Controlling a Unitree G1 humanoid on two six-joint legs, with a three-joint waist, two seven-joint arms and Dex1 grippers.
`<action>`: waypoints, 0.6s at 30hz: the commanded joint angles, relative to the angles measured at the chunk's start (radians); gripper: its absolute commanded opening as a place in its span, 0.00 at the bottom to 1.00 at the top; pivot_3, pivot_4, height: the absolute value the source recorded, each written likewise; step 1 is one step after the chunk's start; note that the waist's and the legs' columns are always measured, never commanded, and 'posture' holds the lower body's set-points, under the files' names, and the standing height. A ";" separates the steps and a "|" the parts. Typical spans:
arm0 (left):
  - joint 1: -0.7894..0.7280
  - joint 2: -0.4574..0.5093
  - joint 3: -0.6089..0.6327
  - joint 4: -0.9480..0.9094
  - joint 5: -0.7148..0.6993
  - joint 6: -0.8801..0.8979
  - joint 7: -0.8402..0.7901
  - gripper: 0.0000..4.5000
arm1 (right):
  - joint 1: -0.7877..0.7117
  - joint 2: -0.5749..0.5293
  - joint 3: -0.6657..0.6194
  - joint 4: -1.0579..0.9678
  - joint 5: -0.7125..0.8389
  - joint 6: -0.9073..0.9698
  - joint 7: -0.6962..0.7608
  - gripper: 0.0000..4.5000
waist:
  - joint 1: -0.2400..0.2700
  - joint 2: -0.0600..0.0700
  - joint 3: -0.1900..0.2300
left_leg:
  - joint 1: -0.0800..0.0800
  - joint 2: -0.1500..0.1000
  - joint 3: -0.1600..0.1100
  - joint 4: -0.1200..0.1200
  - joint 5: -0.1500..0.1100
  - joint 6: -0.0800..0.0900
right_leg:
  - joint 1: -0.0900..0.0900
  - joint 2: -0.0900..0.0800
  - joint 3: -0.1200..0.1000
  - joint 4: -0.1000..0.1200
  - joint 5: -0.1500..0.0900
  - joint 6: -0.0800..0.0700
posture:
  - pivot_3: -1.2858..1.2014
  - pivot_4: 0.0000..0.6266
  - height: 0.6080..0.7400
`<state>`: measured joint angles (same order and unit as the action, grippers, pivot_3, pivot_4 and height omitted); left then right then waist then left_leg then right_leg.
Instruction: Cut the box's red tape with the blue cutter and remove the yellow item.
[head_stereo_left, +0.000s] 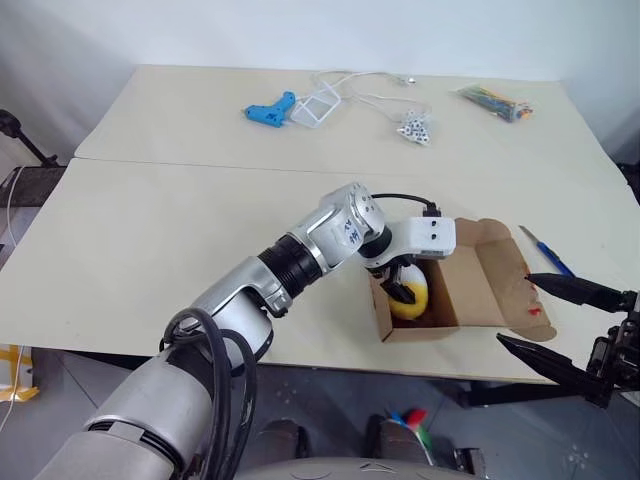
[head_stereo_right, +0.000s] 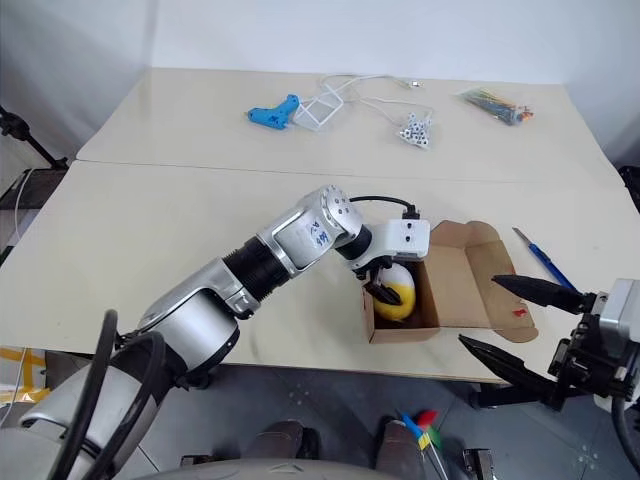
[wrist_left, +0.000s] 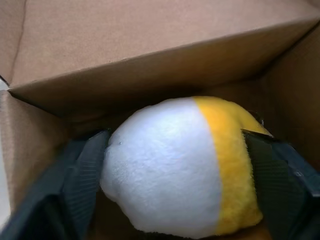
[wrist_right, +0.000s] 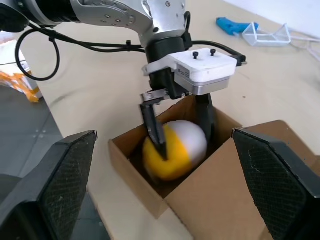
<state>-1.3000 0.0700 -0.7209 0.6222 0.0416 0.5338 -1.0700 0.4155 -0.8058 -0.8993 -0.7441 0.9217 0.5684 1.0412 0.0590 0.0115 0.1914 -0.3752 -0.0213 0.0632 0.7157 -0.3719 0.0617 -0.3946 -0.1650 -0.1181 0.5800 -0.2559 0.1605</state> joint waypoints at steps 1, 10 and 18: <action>-0.009 -0.007 0.009 0.041 0.064 -0.052 0.017 0.61 | 0.001 0.016 -0.007 -0.006 -0.010 -0.093 0.061 1.00 | -0.001 0.000 0.000 | 0.000 0.000 0.000 0.000 0.000 0.000 | 0.000 0.000 0.000 0.000 0.000 0.000 | 0.52 0.24 1.00; -0.014 -0.007 0.172 0.069 0.022 -0.096 0.000 0.10 | 0.077 0.033 -0.089 0.202 -0.091 -0.235 0.217 1.00 | -0.003 -0.001 0.001 | 0.000 0.000 0.001 0.001 -0.001 0.002 | 0.000 0.000 0.001 0.000 0.000 0.000 | 0.52 0.24 1.00; 0.025 0.060 0.463 0.047 -0.182 -0.152 -0.117 0.03 | 0.016 0.027 -0.055 0.221 -0.038 -0.243 0.190 1.00 | -0.011 -0.001 0.000 | 0.000 0.001 0.001 0.000 -0.001 0.001 | -0.002 0.000 0.000 0.003 0.000 0.000 | 0.52 0.24 1.00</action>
<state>-1.2797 0.1132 -0.3022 0.7058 -0.1050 0.4106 -1.1676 0.4383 -0.7756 -0.9464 -0.5033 0.8515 0.3310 1.2420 0.0484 0.0109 0.1919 -0.3750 -0.0206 0.0638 0.7163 -0.3730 0.0631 -0.3960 -0.1653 -0.1186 0.5830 -0.2556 0.1610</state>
